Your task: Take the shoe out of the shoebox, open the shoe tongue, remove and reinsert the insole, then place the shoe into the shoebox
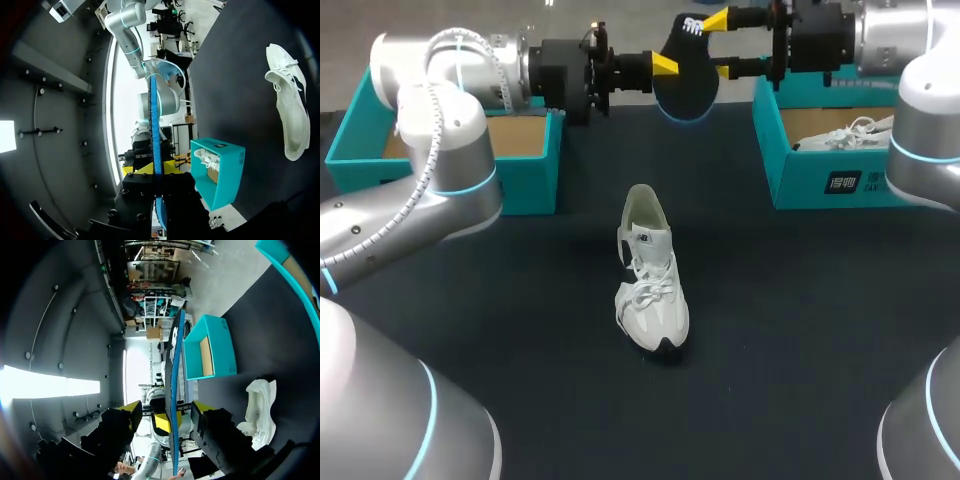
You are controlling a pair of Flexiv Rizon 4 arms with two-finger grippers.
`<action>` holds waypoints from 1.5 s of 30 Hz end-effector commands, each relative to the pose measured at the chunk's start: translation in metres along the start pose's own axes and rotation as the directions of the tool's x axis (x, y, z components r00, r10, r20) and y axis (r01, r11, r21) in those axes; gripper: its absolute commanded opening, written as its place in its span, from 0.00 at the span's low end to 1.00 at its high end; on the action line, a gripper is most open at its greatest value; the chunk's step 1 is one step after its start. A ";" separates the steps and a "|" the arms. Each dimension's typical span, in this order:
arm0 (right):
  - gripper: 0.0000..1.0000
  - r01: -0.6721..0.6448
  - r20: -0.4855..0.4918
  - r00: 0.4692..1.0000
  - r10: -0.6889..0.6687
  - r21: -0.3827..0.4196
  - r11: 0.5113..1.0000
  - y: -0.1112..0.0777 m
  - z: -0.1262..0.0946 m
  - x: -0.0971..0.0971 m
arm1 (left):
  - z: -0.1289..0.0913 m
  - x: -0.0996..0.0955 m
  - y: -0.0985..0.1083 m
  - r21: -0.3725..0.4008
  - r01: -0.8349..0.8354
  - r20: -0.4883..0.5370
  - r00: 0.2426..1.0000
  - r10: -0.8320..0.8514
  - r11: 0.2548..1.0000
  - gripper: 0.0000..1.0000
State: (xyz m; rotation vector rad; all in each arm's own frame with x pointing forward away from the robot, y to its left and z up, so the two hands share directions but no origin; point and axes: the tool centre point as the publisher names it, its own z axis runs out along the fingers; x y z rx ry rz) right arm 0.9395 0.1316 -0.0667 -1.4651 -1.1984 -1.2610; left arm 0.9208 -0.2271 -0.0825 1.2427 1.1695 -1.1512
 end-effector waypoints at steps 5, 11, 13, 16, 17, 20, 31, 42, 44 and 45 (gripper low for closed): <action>1.00 0.012 0.000 1.000 -0.012 0.029 1.000 -0.015 -0.027 -0.001 | 0.000 0.002 -0.003 -0.032 0.001 0.006 1.000 -0.001 0.999 0.00; 1.00 0.038 0.014 0.999 -0.038 0.027 0.999 -0.022 -0.051 0.001 | 0.023 0.004 0.046 -0.044 0.004 0.000 1.000 -0.004 0.999 0.00; 1.00 0.050 0.013 0.999 -0.051 0.021 0.999 -0.026 -0.061 0.003 | 0.022 0.004 0.046 -0.050 0.003 -0.004 1.000 -0.003 0.999 0.00; 1.00 0.086 0.020 0.996 -0.087 0.015 0.996 -0.026 -0.066 0.006 | 0.019 0.006 0.042 -0.040 0.019 0.001 1.000 -0.019 0.999 0.00; 1.00 0.086 0.020 0.996 -0.087 0.015 0.996 -0.026 -0.066 0.006 | 0.019 0.007 0.043 -0.037 0.025 0.001 1.000 -0.025 0.999 0.00; 1.00 0.086 0.020 0.996 -0.087 0.015 0.996 -0.026 -0.066 0.006 | 0.019 0.007 0.044 -0.040 0.023 0.004 1.000 -0.023 0.999 0.00; 1.00 0.086 0.020 0.996 -0.087 0.015 0.996 -0.026 -0.066 0.006 | 0.022 0.005 0.047 -0.039 0.012 -0.016 1.000 -0.012 0.999 0.00; 1.00 0.086 0.020 0.996 -0.087 0.015 0.996 -0.026 -0.066 0.006 | 0.023 0.005 0.049 -0.026 0.037 -0.029 0.999 -0.038 0.999 0.00; 1.00 0.086 0.020 0.996 -0.087 0.015 0.996 -0.026 -0.066 0.006 | 0.023 0.005 0.049 -0.026 0.037 -0.029 0.999 -0.038 0.999 0.00; 1.00 0.086 0.020 0.996 -0.087 0.015 0.996 -0.026 -0.066 0.006 | 0.023 0.005 0.049 -0.026 0.037 -0.029 0.999 -0.038 0.999 0.00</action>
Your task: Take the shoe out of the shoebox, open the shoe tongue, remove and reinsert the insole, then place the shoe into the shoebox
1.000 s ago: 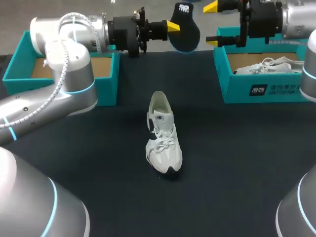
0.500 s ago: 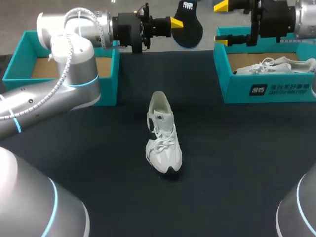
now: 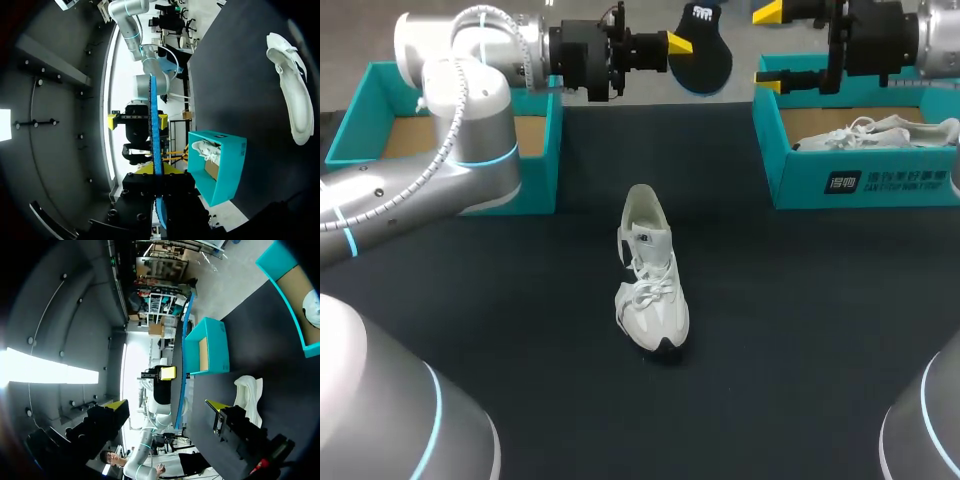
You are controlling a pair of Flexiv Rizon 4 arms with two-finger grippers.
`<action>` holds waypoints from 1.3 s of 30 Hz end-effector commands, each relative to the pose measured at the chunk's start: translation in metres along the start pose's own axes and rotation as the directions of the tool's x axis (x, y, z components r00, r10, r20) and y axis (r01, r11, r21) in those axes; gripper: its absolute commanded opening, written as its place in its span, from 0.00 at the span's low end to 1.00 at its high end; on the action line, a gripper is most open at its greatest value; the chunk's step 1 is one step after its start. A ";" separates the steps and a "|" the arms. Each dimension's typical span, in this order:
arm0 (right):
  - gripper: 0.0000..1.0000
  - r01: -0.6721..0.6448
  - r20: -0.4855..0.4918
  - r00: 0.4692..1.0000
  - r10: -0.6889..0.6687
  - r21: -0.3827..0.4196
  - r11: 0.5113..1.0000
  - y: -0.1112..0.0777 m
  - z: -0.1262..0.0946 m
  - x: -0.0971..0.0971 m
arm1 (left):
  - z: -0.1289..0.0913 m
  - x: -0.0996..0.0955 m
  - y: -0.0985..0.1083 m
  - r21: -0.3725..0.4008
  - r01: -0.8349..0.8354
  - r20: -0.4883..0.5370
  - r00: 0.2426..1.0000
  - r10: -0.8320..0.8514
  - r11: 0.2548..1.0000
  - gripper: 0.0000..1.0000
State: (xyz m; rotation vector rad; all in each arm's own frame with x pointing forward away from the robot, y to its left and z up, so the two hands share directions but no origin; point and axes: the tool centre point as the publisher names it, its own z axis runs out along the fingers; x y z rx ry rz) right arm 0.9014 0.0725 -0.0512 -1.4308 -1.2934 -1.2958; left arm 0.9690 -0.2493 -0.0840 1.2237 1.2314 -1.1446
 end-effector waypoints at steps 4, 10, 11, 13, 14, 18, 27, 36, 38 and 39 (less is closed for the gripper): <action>1.00 0.000 0.002 1.000 0.000 0.000 1.000 0.001 0.001 0.000 | 0.000 0.000 0.001 0.002 -0.001 -0.001 1.000 0.001 1.000 0.00; 1.00 0.000 0.002 1.000 0.000 0.000 1.000 0.001 0.001 0.000 | 0.000 0.000 0.001 0.002 -0.001 -0.001 1.000 0.001 1.000 0.00; 1.00 0.000 0.002 1.000 0.000 0.000 1.000 0.001 0.001 0.000 | 0.000 0.000 0.001 0.002 -0.001 -0.001 1.000 0.001 1.000 0.00; 1.00 0.000 0.002 1.000 0.000 0.000 1.000 0.001 0.001 0.000 | 0.000 0.000 0.001 0.002 -0.001 -0.001 1.000 0.001 1.000 0.00; 1.00 0.000 0.002 1.000 0.000 0.000 1.000 0.001 0.001 0.000 | 0.000 0.000 0.001 0.002 -0.001 -0.001 1.000 0.001 1.000 0.00; 1.00 0.000 0.002 1.000 0.000 0.000 1.000 0.001 0.001 0.000 | 0.000 0.000 0.001 0.002 -0.001 -0.001 1.000 0.001 1.000 0.00; 1.00 0.007 -0.018 1.000 -0.007 0.014 1.000 -0.003 0.000 0.000 | 0.000 0.000 0.001 0.002 -0.001 -0.001 1.000 0.001 1.000 0.00; 1.00 0.029 0.012 0.999 -0.030 0.043 0.999 -0.020 -0.029 -0.009 | 0.000 0.000 0.001 0.002 -0.001 -0.001 1.000 0.001 1.000 0.00; 1.00 0.024 0.016 1.000 -0.025 0.033 0.999 -0.021 -0.037 -0.012 | 0.000 0.000 0.001 0.002 -0.001 -0.001 1.000 0.001 1.000 0.00; 1.00 0.025 0.031 0.999 -0.026 0.028 0.999 -0.021 -0.041 -0.014 | 0.000 0.000 0.001 0.002 -0.001 -0.001 1.000 0.001 1.000 0.00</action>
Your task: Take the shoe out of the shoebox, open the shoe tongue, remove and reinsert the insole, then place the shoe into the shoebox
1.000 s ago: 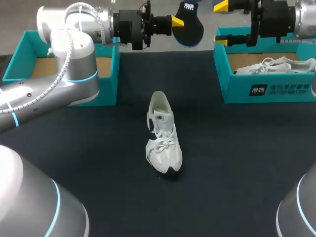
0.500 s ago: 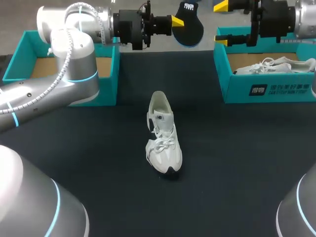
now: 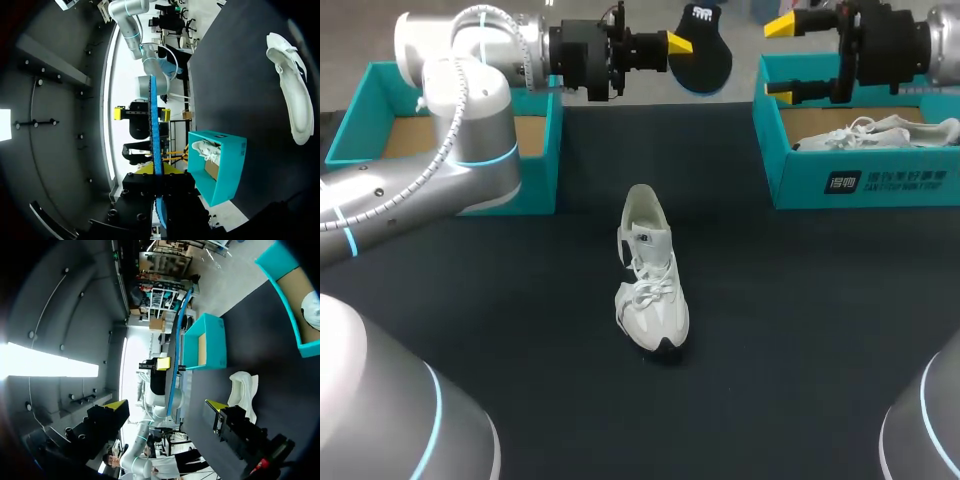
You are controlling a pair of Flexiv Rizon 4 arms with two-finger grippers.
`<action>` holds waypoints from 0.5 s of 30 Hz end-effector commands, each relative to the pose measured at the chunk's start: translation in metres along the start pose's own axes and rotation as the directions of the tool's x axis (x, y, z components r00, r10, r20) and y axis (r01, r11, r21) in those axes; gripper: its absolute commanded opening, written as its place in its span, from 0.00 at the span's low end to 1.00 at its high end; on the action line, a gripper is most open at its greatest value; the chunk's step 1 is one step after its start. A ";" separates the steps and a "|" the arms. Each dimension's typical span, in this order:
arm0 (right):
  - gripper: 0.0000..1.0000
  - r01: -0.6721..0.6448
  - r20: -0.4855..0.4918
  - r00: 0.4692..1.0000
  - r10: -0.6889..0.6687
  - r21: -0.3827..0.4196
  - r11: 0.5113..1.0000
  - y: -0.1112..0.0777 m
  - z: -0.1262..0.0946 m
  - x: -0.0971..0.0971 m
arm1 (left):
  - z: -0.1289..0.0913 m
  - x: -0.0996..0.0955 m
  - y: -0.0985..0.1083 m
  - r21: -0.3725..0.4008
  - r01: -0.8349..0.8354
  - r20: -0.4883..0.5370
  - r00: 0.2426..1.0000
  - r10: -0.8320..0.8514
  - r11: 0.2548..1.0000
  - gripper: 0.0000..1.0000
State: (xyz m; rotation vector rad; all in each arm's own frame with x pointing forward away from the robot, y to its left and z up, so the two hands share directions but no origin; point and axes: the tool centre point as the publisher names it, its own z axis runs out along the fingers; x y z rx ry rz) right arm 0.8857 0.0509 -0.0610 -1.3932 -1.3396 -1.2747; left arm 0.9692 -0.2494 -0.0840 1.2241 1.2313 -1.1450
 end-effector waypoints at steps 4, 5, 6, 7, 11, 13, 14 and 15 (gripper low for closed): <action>1.00 -0.008 0.042 0.999 0.009 -0.029 1.000 -0.007 -0.029 -0.008 | 0.000 0.000 0.001 0.002 -0.001 0.000 1.000 0.001 1.000 0.00; 1.00 -0.012 0.041 0.999 0.013 -0.031 0.999 -0.006 -0.030 -0.009 | 0.000 0.000 0.001 0.002 -0.001 0.000 1.000 0.001 1.000 0.00; 1.00 -0.020 0.042 0.999 0.022 -0.049 0.999 -0.004 -0.032 -0.010 | 0.000 0.000 0.001 0.002 -0.001 0.000 1.000 0.001 1.000 0.00; 1.00 -0.020 0.042 0.999 0.022 -0.049 0.999 -0.004 -0.032 -0.010 | 0.000 0.000 0.001 0.002 -0.001 0.000 1.000 0.001 1.000 0.00; 1.00 -0.020 0.042 0.999 0.022 -0.049 0.999 -0.004 -0.032 -0.010 | 0.000 0.000 0.001 0.002 -0.001 0.000 1.000 0.001 1.000 0.00; 1.00 -0.020 0.042 0.999 0.022 -0.049 0.999 -0.004 -0.032 -0.010 | 0.000 0.000 0.001 0.002 -0.001 0.000 1.000 0.001 1.000 0.00; 1.00 -0.020 0.042 0.999 0.022 -0.049 0.999 -0.004 -0.032 -0.010 | 0.000 0.000 0.001 0.002 -0.001 0.000 1.000 0.001 1.000 0.00; 1.00 -0.020 0.042 0.999 0.022 -0.049 0.999 -0.004 -0.032 -0.010 | 0.000 0.000 0.001 0.002 -0.001 0.000 1.000 0.001 1.000 0.00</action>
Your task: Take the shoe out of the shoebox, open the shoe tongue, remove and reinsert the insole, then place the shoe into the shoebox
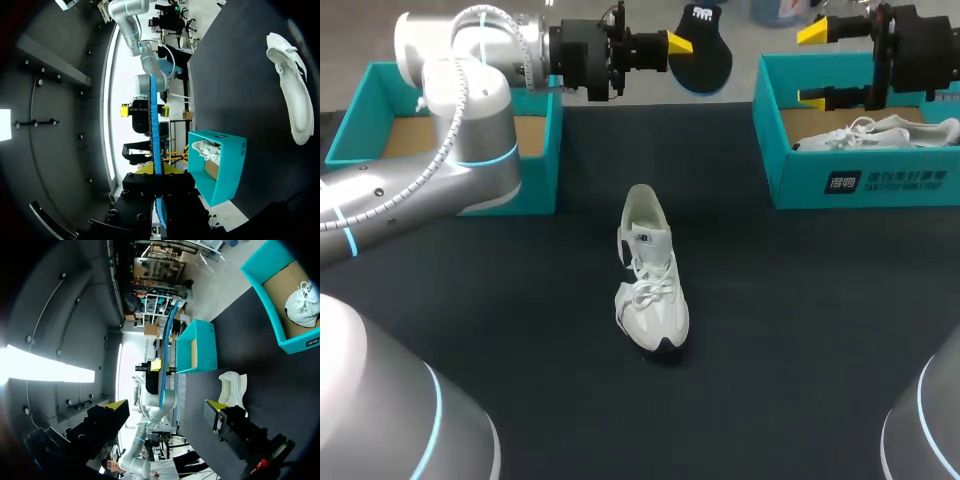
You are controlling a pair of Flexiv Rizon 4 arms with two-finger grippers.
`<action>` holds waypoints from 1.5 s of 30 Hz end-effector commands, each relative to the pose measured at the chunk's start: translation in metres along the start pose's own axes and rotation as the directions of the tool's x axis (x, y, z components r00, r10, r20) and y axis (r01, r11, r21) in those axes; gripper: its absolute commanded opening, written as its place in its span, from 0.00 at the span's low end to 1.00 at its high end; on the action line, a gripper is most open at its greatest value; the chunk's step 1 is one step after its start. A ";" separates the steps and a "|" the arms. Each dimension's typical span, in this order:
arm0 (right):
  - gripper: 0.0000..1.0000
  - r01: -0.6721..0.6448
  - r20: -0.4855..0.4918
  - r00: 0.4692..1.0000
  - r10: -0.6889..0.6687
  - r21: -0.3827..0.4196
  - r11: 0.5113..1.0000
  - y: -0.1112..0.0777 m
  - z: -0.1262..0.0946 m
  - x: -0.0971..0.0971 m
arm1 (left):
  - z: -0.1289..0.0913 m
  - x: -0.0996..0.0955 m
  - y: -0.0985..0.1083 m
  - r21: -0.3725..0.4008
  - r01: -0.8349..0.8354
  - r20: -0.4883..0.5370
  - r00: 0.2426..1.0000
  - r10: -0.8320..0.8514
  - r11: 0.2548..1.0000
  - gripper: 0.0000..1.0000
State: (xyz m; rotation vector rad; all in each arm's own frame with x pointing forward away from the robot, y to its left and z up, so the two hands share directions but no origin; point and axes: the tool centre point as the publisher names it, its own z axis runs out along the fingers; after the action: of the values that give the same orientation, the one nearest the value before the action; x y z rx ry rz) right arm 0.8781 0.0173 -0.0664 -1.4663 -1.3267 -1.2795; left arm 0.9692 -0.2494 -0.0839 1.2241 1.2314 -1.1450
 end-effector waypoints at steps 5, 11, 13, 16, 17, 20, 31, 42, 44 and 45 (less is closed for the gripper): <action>1.00 -0.001 0.004 1.000 0.001 -0.002 1.000 0.000 0.001 0.000 | -0.003 -0.009 -0.014 0.043 -0.010 0.027 1.000 0.009 0.999 0.00; 1.00 -0.001 0.004 1.000 0.001 -0.002 1.000 0.000 0.001 0.000 | -0.011 -0.014 -0.031 0.048 0.015 0.014 1.000 -0.016 0.999 0.00; 1.00 -0.001 0.004 1.000 0.001 -0.002 1.000 0.000 0.001 0.000 | -0.014 -0.016 -0.035 0.034 0.048 0.024 0.999 -0.049 0.998 0.00; 1.00 -0.001 0.004 1.000 0.001 -0.002 1.000 0.000 0.001 0.000 | -0.017 -0.020 -0.038 0.019 0.241 0.037 0.970 -0.242 0.970 0.00; 1.00 -0.001 0.004 1.000 0.001 -0.002 1.000 0.000 0.001 0.000 | -0.018 -0.019 -0.038 -0.002 0.331 0.015 0.944 -0.331 0.944 0.00; 1.00 -0.001 0.004 1.000 0.001 -0.002 1.000 0.000 0.001 0.000 | -0.018 -0.017 -0.039 0.006 0.593 0.014 0.805 -0.593 0.805 0.00; 1.00 -0.001 0.004 1.000 0.001 -0.002 1.000 0.000 0.001 0.000 | -0.018 -0.015 -0.036 0.035 0.709 -0.013 0.705 -0.709 0.704 0.00; 1.00 -0.001 0.004 1.000 0.001 -0.002 1.000 0.000 0.001 0.000 | -0.019 -0.020 -0.049 0.120 0.939 0.044 0.320 -0.946 0.323 0.00; 1.00 -0.001 0.004 1.000 0.001 -0.002 1.000 0.000 0.001 0.000 | -0.022 -0.019 -0.052 0.103 0.980 0.014 0.167 -0.986 0.168 0.00; 1.00 -0.001 0.004 1.000 0.001 -0.002 1.000 0.000 0.001 0.000 | -0.023 -0.019 -0.053 0.095 0.988 0.040 0.116 -0.992 0.120 0.00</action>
State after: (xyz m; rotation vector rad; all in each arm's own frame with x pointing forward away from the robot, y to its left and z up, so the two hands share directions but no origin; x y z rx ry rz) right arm 0.8781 0.0177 -0.0664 -1.4669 -1.3262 -1.2802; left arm 0.9234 -0.2336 -0.0647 0.5333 1.8589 -1.9424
